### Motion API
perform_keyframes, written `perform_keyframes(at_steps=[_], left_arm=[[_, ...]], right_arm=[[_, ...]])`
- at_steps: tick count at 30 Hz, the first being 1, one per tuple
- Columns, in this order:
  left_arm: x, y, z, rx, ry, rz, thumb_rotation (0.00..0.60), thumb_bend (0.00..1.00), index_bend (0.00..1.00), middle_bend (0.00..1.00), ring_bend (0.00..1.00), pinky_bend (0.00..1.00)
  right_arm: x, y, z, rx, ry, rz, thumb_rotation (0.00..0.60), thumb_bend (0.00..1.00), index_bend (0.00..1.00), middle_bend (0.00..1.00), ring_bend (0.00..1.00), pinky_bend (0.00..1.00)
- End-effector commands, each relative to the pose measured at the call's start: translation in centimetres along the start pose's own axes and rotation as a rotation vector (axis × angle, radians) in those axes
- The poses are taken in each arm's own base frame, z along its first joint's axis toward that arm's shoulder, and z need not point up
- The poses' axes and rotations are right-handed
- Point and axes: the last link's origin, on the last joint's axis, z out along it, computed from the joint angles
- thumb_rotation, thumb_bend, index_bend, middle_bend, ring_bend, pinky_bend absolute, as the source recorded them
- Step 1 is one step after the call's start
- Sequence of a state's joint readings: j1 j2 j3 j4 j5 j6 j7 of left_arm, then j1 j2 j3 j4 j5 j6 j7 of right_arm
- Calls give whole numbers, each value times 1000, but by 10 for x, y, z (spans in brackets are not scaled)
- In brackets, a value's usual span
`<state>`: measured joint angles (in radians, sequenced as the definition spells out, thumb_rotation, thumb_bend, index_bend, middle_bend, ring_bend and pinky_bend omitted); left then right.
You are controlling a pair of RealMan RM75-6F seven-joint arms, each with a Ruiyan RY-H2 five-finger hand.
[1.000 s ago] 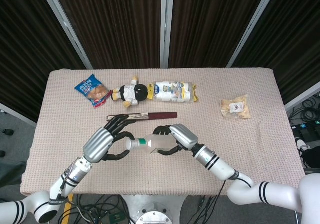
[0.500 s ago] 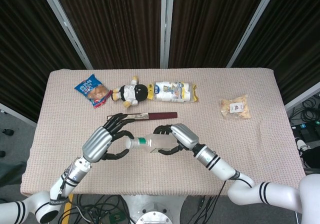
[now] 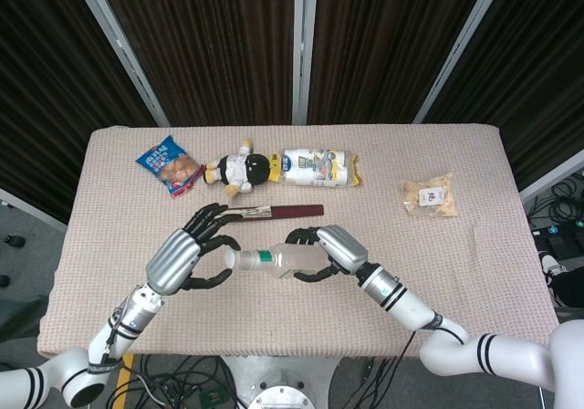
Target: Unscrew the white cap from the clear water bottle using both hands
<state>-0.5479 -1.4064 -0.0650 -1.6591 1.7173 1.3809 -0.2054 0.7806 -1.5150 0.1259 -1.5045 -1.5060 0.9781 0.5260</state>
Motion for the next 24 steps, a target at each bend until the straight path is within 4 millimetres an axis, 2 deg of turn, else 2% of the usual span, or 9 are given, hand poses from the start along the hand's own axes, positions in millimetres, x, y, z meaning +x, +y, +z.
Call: perform_keyframes(at_steps=[1, 5, 8, 11, 14, 19, 24], left_arm=[[4, -5, -3, 13, -2, 34, 600, 330, 477, 128, 40, 62], [9, -25, -13, 76, -33, 152, 600, 331, 475, 128, 39, 62], [10, -46, -21, 154, -77, 312, 600, 332, 474, 128, 40, 61], [4, -65, -29, 224, -150, 463, 600, 332, 473, 128, 40, 58], [-12, -78, -34, 278, -256, 555, 600, 329, 466, 128, 40, 54], [-34, -88, -33, 337, -382, 586, 600, 323, 439, 127, 40, 51], [-45, -92, -30, 380, -439, 575, 600, 298, 380, 126, 40, 51]], right_arm=[[5, 4, -7, -14, 7, -18, 600, 377, 561, 508, 403, 546], [18, 13, -26, -45, 14, -84, 600, 378, 562, 510, 404, 546], [33, 18, -41, -73, 25, -147, 600, 378, 564, 510, 404, 546], [47, 18, -52, -93, 36, -201, 600, 378, 566, 512, 407, 546], [58, 13, -59, -101, 43, -244, 600, 378, 567, 513, 408, 547], [67, 11, -63, -130, 36, -300, 600, 379, 568, 510, 408, 538], [65, 13, -64, -166, 14, -328, 600, 379, 568, 507, 408, 532]])
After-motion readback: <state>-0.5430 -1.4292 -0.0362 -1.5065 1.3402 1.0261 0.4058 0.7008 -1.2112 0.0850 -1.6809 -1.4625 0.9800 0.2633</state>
